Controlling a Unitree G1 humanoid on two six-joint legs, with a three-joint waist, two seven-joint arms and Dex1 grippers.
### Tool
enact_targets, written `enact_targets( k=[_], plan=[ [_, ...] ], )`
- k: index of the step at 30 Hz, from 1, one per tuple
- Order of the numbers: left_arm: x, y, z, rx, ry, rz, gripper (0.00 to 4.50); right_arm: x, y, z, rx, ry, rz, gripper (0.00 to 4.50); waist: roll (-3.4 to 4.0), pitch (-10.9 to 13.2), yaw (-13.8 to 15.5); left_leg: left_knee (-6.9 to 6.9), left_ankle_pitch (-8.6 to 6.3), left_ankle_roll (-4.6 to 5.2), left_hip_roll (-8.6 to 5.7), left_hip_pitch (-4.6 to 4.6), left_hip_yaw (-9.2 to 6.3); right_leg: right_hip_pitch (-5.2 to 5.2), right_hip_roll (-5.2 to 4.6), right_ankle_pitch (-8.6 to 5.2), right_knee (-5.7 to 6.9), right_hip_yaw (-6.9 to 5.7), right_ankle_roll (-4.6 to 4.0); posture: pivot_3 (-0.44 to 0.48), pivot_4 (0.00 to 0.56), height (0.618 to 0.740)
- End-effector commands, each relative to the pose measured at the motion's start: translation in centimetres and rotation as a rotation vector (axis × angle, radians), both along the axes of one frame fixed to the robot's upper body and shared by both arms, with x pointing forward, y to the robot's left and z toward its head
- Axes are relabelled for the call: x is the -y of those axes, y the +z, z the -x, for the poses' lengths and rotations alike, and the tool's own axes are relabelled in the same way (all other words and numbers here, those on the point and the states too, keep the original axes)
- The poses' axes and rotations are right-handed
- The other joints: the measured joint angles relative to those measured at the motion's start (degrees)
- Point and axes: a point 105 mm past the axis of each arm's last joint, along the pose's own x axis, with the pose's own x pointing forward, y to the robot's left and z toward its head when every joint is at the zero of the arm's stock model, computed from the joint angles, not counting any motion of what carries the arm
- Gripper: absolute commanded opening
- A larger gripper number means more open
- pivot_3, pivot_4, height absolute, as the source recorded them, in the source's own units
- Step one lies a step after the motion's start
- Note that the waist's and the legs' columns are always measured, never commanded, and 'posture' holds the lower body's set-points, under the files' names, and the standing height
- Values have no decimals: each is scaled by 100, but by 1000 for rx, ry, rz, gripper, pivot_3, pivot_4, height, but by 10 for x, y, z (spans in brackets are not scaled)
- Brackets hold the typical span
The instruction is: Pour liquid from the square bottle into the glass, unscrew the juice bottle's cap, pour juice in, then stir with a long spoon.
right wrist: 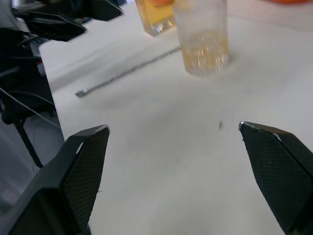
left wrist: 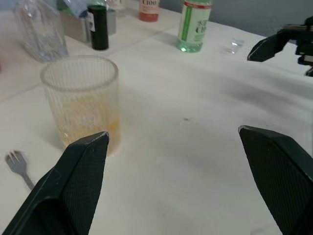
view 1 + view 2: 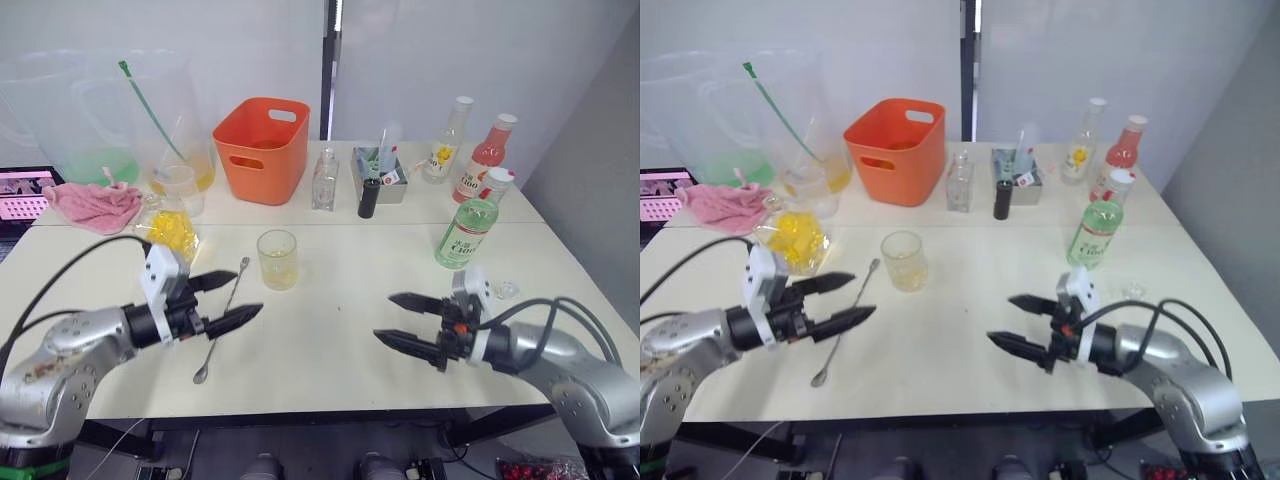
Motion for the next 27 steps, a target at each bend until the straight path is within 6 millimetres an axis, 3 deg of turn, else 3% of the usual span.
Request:
enact_targets(
  k=[1, 6, 11, 14, 21, 24, 27],
  plan=[
    [-2, -7, 14, 56, -86, -24, 4484, 10, 9, 1, 99, -93, -14, 4500, 1, 1, 29, -3, 0, 0, 1, 14, 1, 19, 1, 0, -8, 0, 0, 0, 150, 740],
    [-17, -7, 22, 114, -73, 24, 4484, 26, -4, 13, 60, -163, -52, 4500, 4, 0, 79, -35, 0, 1, 10, 84, 14, 89, 6, -3, -61, 2, -2, 0, 150, 740],
    [-58, -25, 22, 56, 34, 31, 4484, 87, -4, 8, 131, -414, -39, 4500, 8, -3, 86, -48, 0, 1, 9, 112, 16, 127, 2, -3, -88, 0, 0, 0, 150, 740],
    [-80, -22, 23, 44, 62, 12, 4484, 134, -16, 11, 117, -545, -7, 4500, 7, -3, 92, -55, 0, 1, 9, 120, 18, 131, 3, -4, -92, 0, 0, 0, 150, 740],
    [-61, 10, 3, 85, -14, 94, 4484, 168, -18, 18, 151, -702, -54, 4500, 20, -9, 82, -57, 0, 1, 10, 123, 19, 135, 2, -4, -90, 1, 1, 0, 150, 740],
    [-53, 18, -1, 106, -46, 111, 4484, 172, -4, 12, 205, -758, -93, 4500, 30, -13, 33, -65, 0, 1, 10, 125, 23, 133, 1, -4, -91, 7, 1, 0, 150, 740],
    [-44, 25, -2, 123, -72, 126, 4484, 170, 17, -6, 279, -780, -96, 4500, 35, -12, -55, -71, 0, 1, 11, 127, 23, 131, 2, -4, -90, 10, 0, 0, 150, 740]
  ],
)
